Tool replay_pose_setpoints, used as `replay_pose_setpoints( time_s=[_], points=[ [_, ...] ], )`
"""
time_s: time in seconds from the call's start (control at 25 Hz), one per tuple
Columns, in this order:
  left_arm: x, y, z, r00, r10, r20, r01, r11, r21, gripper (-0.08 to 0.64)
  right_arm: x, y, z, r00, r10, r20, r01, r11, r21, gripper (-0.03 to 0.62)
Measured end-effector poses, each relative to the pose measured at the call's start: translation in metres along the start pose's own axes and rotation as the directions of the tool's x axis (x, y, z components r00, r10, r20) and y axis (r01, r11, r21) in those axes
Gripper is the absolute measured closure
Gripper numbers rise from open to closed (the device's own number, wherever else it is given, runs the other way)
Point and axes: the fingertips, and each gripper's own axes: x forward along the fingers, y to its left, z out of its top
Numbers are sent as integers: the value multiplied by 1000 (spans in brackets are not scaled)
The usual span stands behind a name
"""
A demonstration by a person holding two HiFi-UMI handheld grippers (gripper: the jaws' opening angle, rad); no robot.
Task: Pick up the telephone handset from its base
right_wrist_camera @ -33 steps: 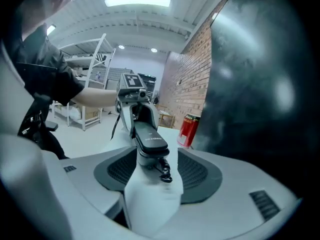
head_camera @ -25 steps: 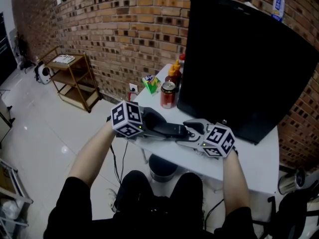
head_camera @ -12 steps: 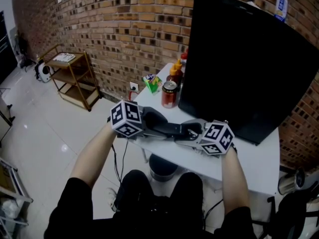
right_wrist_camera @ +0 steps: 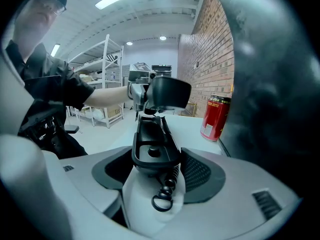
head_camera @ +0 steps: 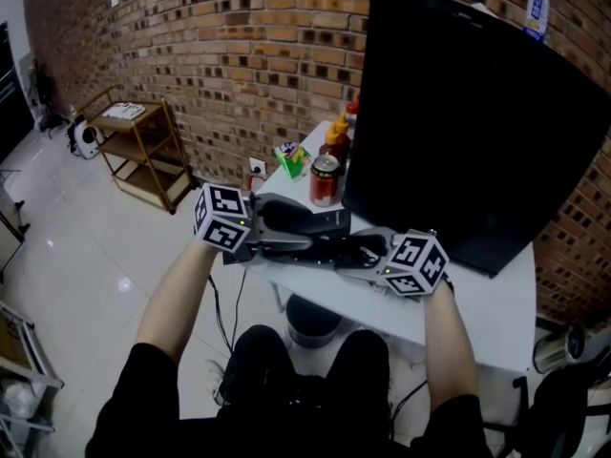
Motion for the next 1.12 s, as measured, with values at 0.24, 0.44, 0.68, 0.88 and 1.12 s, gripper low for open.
replay_pose_setpoints(
  time_s=[0.24,0.44,0.68,0.88,1.12],
  points=[
    [-27,-1,31,982,52,181,-53,999,-2,308,-1,0,-1,1000,-1,3,1,1000,9,290],
    [-70,-9,53,918,132,373,-134,991,-20,308,-1,4,0,1000,-8,-1,8,1000,-9,290],
    [-102,-15,50,864,222,451,-233,972,-32,308,-14,-2,7,994,-40,99,36,999,40,287],
    [-113,-15,47,830,261,493,-269,961,-57,308,-46,-1,20,962,-134,238,123,991,60,285],
    [-128,-20,48,778,298,553,-308,948,-78,308,-127,43,52,859,-189,476,188,981,49,285]
  ],
)
